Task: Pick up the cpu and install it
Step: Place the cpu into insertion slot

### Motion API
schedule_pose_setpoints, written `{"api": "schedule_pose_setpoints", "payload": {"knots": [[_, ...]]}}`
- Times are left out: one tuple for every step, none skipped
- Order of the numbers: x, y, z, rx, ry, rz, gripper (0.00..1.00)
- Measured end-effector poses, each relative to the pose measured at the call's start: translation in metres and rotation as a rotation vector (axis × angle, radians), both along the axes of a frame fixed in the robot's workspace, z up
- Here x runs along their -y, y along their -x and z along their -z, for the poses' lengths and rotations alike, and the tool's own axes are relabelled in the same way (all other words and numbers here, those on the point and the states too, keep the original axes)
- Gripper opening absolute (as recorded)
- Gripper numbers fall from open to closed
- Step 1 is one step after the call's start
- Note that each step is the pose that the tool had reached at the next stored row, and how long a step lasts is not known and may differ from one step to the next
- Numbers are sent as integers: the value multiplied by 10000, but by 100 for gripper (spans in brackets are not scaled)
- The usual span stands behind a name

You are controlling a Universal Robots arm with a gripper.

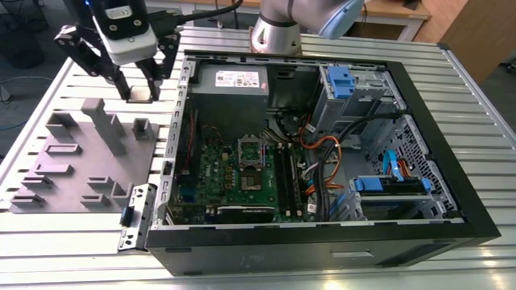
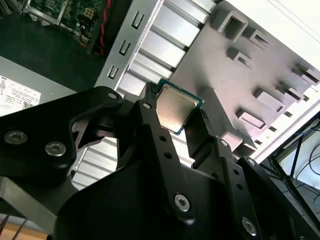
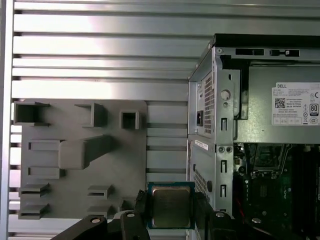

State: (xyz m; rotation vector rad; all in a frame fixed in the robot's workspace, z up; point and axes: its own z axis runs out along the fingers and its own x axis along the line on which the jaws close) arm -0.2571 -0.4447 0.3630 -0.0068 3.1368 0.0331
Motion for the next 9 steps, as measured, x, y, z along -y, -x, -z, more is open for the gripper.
{"api": "schedule_pose_setpoints", "payload": {"knots": [[0, -32, 0, -1, 0, 0, 47], [0, -62, 0, 0, 0, 0, 47], [1, -91, 1, 0, -1, 0, 47], [1, -121, 1, 0, -1, 0, 47], [1, -152, 1, 0, -1, 0, 47], [1, -186, 0, -1, 0, 0, 47], [1, -222, 1, -1, 0, 0, 47], [2, -261, 1, -1, 0, 1, 47], [2, -298, 1, -2, 0, 0, 47]]}}
